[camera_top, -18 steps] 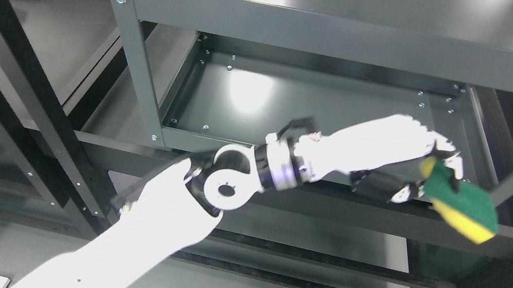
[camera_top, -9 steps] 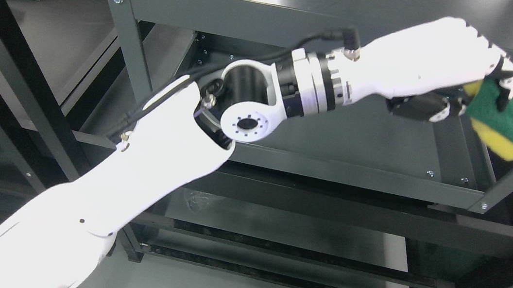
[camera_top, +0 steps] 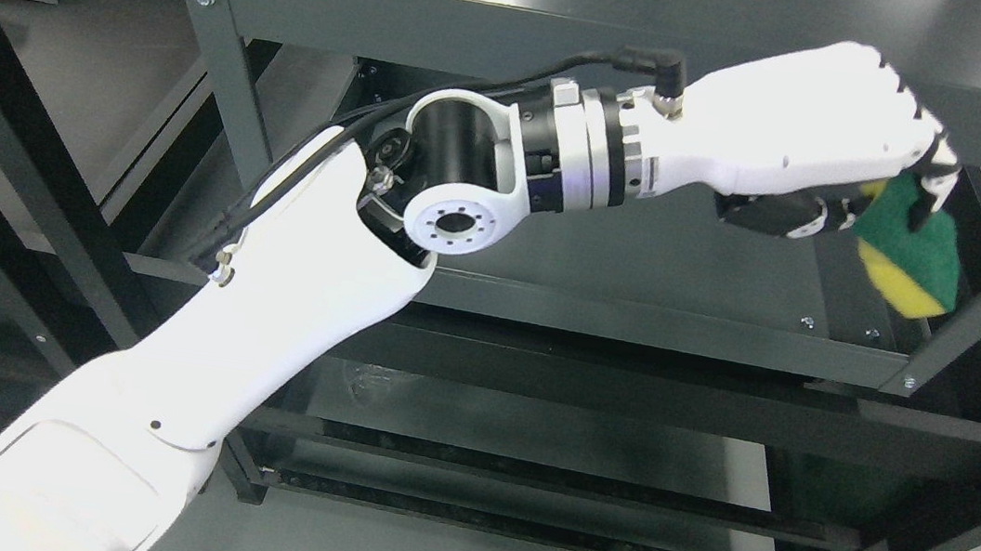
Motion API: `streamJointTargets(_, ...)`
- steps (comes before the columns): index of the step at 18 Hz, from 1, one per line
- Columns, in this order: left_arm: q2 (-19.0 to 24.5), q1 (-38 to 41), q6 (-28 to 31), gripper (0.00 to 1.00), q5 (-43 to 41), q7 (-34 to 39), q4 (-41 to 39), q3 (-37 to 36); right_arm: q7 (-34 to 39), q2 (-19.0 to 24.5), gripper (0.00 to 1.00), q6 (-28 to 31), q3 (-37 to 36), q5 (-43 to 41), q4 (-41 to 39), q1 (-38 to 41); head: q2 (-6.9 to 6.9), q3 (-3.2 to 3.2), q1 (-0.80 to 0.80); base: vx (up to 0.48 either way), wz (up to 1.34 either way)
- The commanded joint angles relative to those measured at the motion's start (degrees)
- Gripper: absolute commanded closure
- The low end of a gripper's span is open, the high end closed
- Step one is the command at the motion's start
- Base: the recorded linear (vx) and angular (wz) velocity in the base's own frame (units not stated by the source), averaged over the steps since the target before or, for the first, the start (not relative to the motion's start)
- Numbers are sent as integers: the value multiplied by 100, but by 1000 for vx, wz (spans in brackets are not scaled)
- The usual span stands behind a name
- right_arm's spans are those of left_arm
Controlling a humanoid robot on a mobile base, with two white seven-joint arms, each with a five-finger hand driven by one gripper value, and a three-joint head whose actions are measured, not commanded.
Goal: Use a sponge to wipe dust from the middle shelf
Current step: 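Sweep the sponge across the shelf surface toward the near post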
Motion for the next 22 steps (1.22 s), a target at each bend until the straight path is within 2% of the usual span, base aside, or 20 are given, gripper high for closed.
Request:
streamJointTargets(1,100,662,-636,96,-67,-510,-616,1888,3,-100,0,3,6,0,-100,-1,0,0,0,0,0)
streamJointTargets(4,100,689,-952,96,-41,-773,-827,2750,3,-100,0,3,-2,0,-100,-1,0,0,0,0,0)
streamJointTargets(8,465,1039,-1602,95,528,-1361,-916,3525,3,-100,0,3,6,0,-100,-1,0,0,0,0,0)
streamJointTargets(10,991,1224,-1893,95,950,-1521,-907,3833,3,-100,0,3,6,0,-100,-1,0,0,0,0,0)
streamJointTargets(13,2045,1462,-1929,95,1680,-1504,-872,4263,3,-100,0,3,-2,0,-100,-1,0,0,0,0,0)
streamJointTargets(16,2732,1786,-1929,94,2172,-1513,-775,5010,3,-100,0,3,-2,0,-100,-1,0,0,0,0,0)
streamJointTargets(19,3452,2514,-1929,94,2893,-1521,-766,5538,3,-100,0,3,6,0,-100,-1,-1,0,0,0,0)
streamJointTargets(22,3867,3026,-1929,94,3368,-1521,-766,5776,3,-100,0,3,-2,0,-100,-1,0,0,0,0,0)
